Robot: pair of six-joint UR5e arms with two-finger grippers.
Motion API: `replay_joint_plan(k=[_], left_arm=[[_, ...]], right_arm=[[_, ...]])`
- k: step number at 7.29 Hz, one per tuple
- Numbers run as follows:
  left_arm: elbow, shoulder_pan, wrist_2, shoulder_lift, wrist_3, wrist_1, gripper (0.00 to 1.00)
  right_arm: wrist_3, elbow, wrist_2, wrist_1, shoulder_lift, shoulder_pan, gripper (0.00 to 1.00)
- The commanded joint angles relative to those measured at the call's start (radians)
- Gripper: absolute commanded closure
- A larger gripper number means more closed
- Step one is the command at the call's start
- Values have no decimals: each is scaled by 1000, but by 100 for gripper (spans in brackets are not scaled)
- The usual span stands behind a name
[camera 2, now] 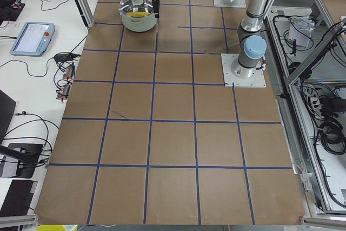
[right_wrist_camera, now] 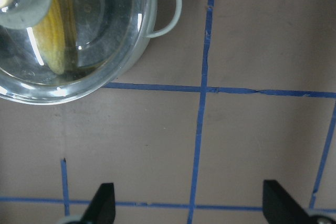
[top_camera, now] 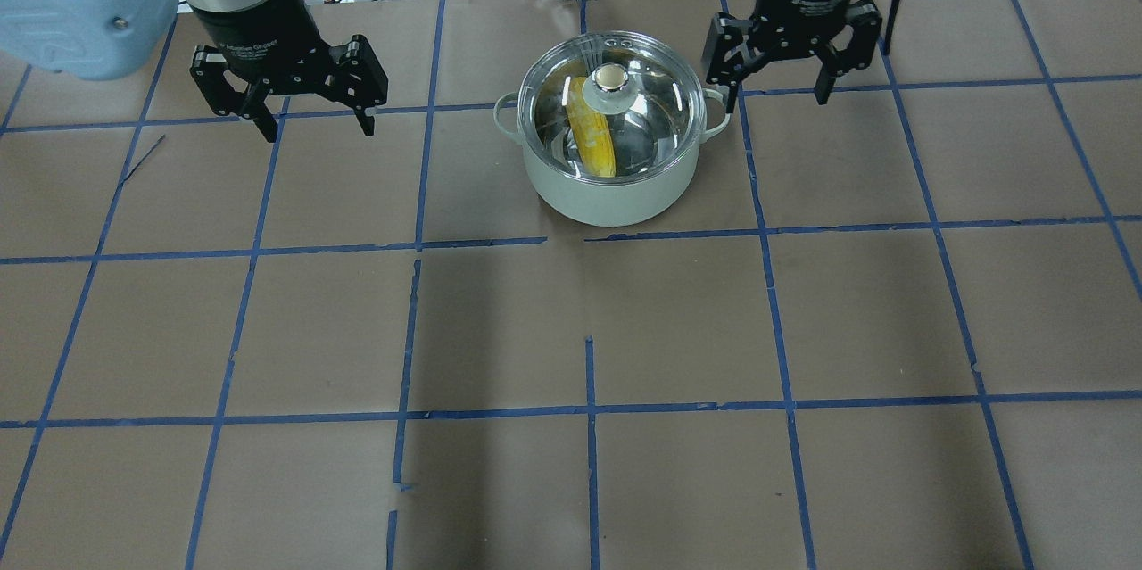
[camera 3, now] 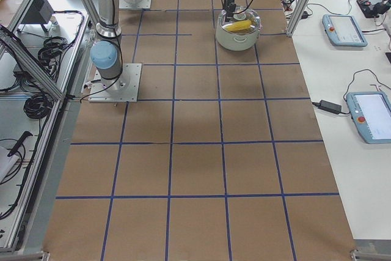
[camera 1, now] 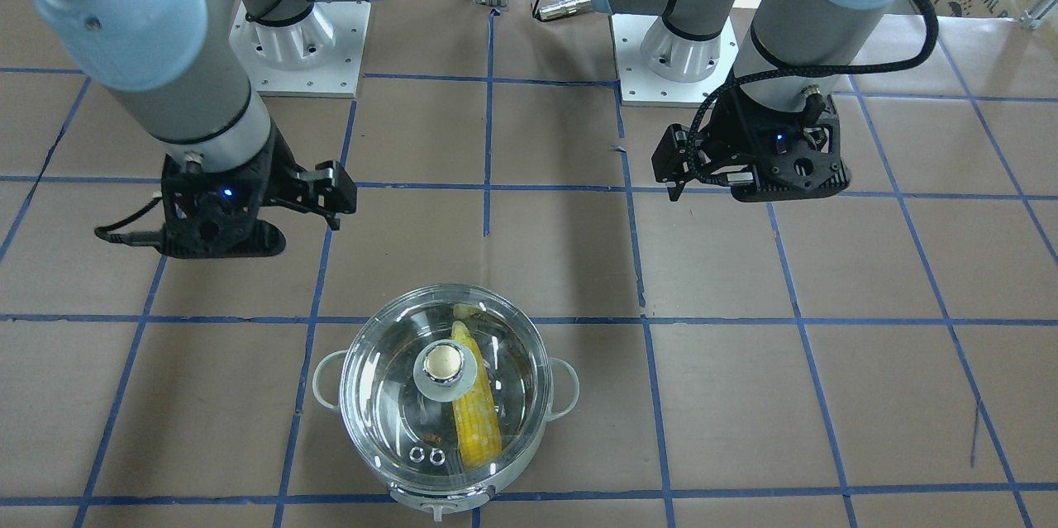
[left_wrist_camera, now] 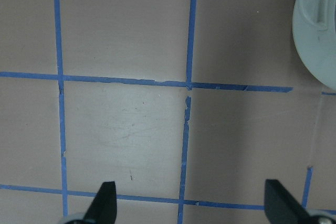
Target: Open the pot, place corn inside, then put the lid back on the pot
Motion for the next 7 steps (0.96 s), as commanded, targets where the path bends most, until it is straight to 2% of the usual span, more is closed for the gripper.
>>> replay_joint_plan(k=[1,4,7], left_arm=[[-15,0,1,-10,-2,-3,0],[3,1,1,-10,-14,-44,0],[0,3,1,-9,-14,-44,0]], right_arm=[[-64,100,-7,60,-158,-41,1],[-69,84,-8,131,-168,-42,1],[-73,18,-4,134,-137,-39,0]])
